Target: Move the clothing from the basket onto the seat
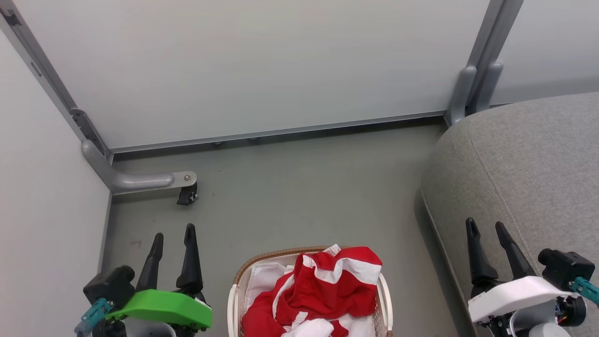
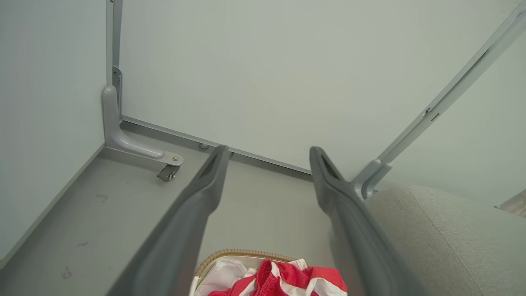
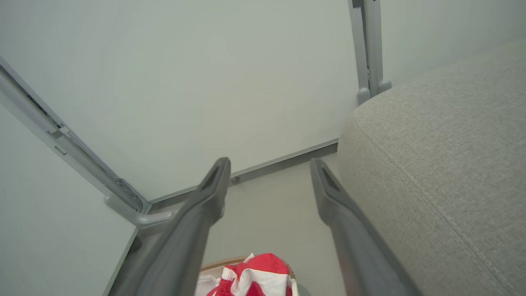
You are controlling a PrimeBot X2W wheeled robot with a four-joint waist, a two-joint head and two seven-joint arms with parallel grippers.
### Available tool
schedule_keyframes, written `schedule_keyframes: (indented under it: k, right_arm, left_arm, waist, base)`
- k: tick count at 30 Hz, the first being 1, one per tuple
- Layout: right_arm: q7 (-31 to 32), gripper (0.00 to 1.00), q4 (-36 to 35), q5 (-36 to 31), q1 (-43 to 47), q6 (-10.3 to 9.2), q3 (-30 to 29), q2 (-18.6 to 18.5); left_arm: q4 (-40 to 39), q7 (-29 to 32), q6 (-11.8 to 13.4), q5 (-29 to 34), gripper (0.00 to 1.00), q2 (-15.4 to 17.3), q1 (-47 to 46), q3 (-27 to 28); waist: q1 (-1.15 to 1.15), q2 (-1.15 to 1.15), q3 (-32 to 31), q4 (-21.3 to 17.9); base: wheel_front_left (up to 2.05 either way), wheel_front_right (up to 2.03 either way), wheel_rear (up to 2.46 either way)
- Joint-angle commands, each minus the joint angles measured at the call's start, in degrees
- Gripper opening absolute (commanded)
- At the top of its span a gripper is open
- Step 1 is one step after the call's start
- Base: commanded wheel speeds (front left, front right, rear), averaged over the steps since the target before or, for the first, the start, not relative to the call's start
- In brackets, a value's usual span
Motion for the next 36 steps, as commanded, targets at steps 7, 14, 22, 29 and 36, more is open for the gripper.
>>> schedule_keyframes:
  k: [7,14,22,29,36]
  right_arm:
    - [-1.4,1.00,-0.1,-5.2,0.9,0.03,0.5,-0.4]
    - [-2.3,1.00,0.2,-8.7,1.0,0.03,0.8,-0.5]
    - [-3.2,1.00,0.2,-12.6,1.4,0.03,1.2,-0.5]
    - [-4.0,1.00,0.5,-15.9,1.8,0.03,1.5,-0.6]
    - [-4.7,1.00,0.7,-19.0,2.1,0.03,1.8,-0.6]
  left_arm:
    - [1.0,-1.3,0.6,4.0,1.00,0.4,0.6,-0.4]
    - [2.5,-2.2,0.7,7.0,1.00,0.5,0.7,-1.0]
    - [4.0,-3.2,0.9,9.8,1.00,0.5,0.8,-1.5]
    - [5.4,-3.9,0.9,11.7,1.00,0.5,1.0,-2.1]
    - [6.5,-4.6,1.1,13.9,1.00,0.5,0.9,-2.8]
  waist:
    - [0.00,0.00,0.1,0.2]
    - [0.00,0.00,0.2,0.4]
    - [0.00,0.00,0.2,0.7]
    - [0.00,0.00,0.2,0.9]
    - [0.00,0.00,0.1,1.1]
  base:
    - [0.00,0.00,0.00]
    - [0.00,0.00,0.00]
    - [0.00,0.00,0.00]
    - [0.00,0.00,0.00]
    - [0.00,0.00,0.00]
